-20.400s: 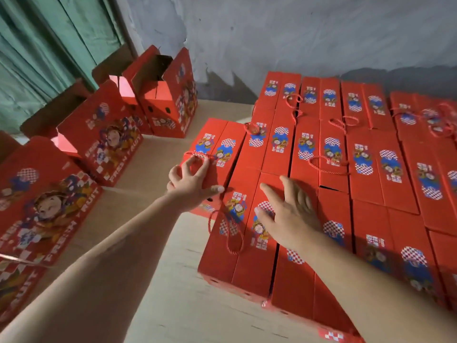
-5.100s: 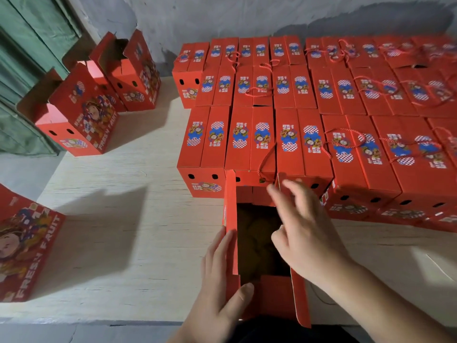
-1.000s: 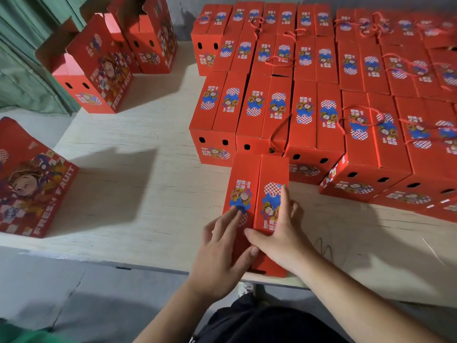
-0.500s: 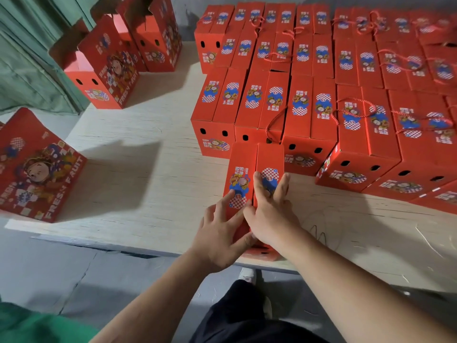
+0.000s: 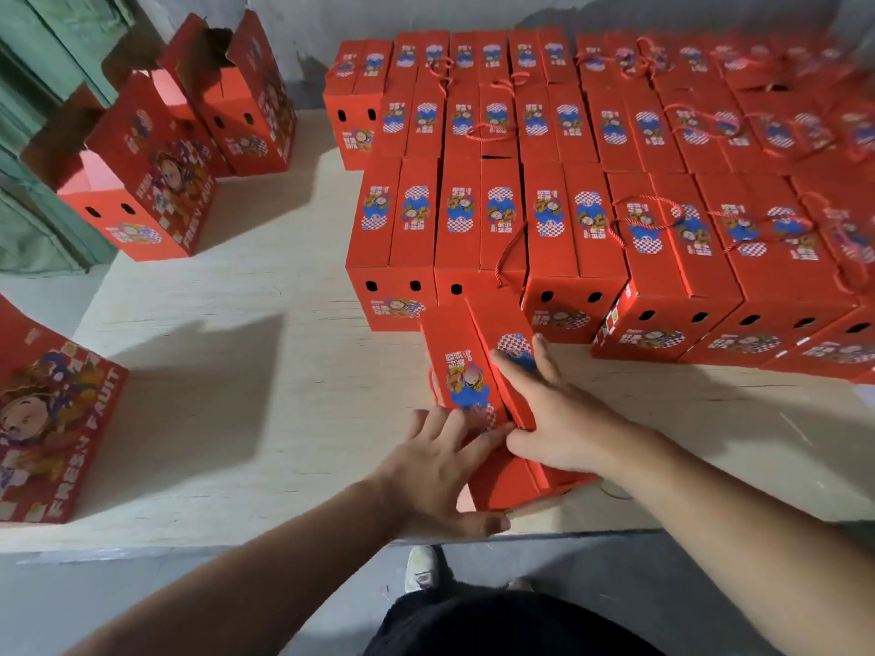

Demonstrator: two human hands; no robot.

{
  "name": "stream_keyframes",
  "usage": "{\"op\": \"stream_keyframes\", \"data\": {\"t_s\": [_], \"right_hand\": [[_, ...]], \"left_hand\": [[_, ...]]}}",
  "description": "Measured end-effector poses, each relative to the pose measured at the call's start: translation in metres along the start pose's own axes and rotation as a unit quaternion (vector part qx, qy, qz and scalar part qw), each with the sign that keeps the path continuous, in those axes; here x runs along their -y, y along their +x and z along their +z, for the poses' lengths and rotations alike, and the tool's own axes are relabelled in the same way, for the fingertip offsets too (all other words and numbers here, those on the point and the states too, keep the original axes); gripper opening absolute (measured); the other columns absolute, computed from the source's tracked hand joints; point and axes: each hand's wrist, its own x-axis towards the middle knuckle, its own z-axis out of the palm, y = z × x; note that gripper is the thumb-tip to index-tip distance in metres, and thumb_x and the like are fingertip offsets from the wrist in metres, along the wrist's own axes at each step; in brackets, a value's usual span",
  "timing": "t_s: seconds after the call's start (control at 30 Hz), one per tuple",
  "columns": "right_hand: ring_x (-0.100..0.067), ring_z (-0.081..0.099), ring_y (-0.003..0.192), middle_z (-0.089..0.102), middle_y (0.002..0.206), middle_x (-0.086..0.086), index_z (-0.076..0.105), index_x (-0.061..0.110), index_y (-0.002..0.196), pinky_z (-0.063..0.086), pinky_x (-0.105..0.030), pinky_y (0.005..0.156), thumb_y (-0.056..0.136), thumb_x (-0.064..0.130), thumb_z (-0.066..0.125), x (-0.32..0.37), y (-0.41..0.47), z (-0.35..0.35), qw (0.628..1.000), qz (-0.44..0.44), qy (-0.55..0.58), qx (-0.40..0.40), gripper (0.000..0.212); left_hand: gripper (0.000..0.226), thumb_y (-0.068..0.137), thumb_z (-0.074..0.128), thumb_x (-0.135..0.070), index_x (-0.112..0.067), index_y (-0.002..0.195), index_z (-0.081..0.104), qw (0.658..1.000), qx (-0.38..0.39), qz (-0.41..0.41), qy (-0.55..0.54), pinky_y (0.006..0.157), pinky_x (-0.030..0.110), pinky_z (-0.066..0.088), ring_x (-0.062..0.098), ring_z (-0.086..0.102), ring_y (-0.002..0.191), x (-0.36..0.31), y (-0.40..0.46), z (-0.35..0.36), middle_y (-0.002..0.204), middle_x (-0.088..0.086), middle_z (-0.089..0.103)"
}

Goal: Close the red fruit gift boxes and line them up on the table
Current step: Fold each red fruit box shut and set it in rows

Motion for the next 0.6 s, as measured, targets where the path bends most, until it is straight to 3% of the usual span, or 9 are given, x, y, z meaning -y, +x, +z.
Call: {"op": "stream_keyframes", "data": {"t_s": [0.13, 0.2, 0.27, 0.37, 0.47, 0.53, 0.6], "right_hand": [[-0.016, 0.033, 0.149, -0.031, 0.158, 0.035, 0.0, 0.07, 0.148, 0.049, -0.033, 0.089, 0.085, 0.033, 0.062, -0.009, 0.013, -0.03, 0.991, -0.112, -0.055, 0.045, 0.096], [-0.016, 0.031, 0.15, -0.027, 0.158, 0.037, 0.011, 0.062, 0.151, 0.053, -0.039, 0.09, 0.09, 0.032, 0.063, -0.01, 0.018, -0.031, 0.987, -0.14, -0.077, 0.007, 0.085], [-0.021, 0.034, 0.148, -0.021, 0.164, 0.028, 0.01, 0.056, 0.155, 0.055, -0.044, 0.09, 0.096, 0.047, 0.06, -0.011, 0.016, -0.019, 0.986, -0.091, -0.116, -0.075, 0.078], [-0.036, 0.053, 0.131, 0.009, 0.171, 0.002, 0.007, 0.054, 0.158, 0.056, -0.046, 0.085, 0.093, 0.066, 0.053, -0.012, 0.01, 0.008, 0.98, 0.047, -0.126, -0.145, 0.08], [-0.042, 0.068, 0.085, 0.05, 0.15, -0.014, 0.04, 0.038, 0.155, 0.06, -0.048, 0.066, 0.088, 0.055, 0.067, -0.01, 0.012, 0.019, 0.961, 0.024, -0.21, -0.177, 0.074], [-0.04, 0.065, 0.075, 0.055, 0.143, -0.015, 0.047, 0.032, 0.152, 0.058, -0.044, 0.059, 0.087, 0.051, 0.071, -0.012, 0.015, 0.019, 0.954, 0.013, -0.232, -0.189, 0.072], [-0.039, 0.063, 0.077, 0.055, 0.142, -0.015, 0.043, 0.033, 0.153, 0.056, -0.044, 0.061, 0.089, 0.054, 0.066, -0.015, 0.016, 0.023, 0.952, 0.012, -0.238, -0.191, 0.071]], "left_hand": [[0.084, 0.083, 0.045, -0.089, -0.027, 0.139, 0.054, 0.994, -0.038, 0.1, -0.005, 0.094, 0.046, 0.043, 0.026, 0.05, 0.11, 0.034, 0.034, -0.014, 0.126, -0.001, 0.053], [0.079, 0.083, 0.048, -0.088, -0.031, 0.136, 0.058, 0.993, -0.021, 0.114, -0.005, 0.1, 0.045, 0.043, 0.025, 0.047, 0.118, 0.059, 0.052, -0.024, 0.134, -0.003, 0.053], [0.082, 0.08, 0.05, -0.088, -0.032, 0.14, 0.054, 0.991, 0.0, 0.131, 0.004, 0.104, 0.042, 0.041, 0.025, 0.044, 0.124, 0.07, 0.062, -0.022, 0.139, -0.005, 0.051], [0.09, 0.072, 0.055, -0.089, -0.029, 0.139, 0.052, 0.99, -0.017, 0.137, 0.034, 0.097, 0.043, 0.041, 0.026, 0.048, 0.116, 0.07, 0.062, -0.006, 0.134, -0.004, 0.053], [0.094, 0.07, 0.053, -0.093, -0.027, 0.137, 0.051, 0.991, -0.033, 0.125, 0.036, 0.093, 0.043, 0.042, 0.026, 0.051, 0.11, 0.071, 0.06, 0.006, 0.128, -0.001, 0.054], [0.095, 0.072, 0.048, -0.095, -0.027, 0.137, 0.048, 0.992, -0.038, 0.117, 0.026, 0.095, 0.044, 0.04, 0.026, 0.051, 0.11, 0.071, 0.061, 0.011, 0.128, -0.001, 0.052], [0.094, 0.073, 0.044, -0.096, -0.027, 0.136, 0.047, 0.993, -0.041, 0.113, 0.02, 0.098, 0.045, 0.039, 0.026, 0.051, 0.111, 0.069, 0.06, 0.016, 0.127, -0.002, 0.052]]}}
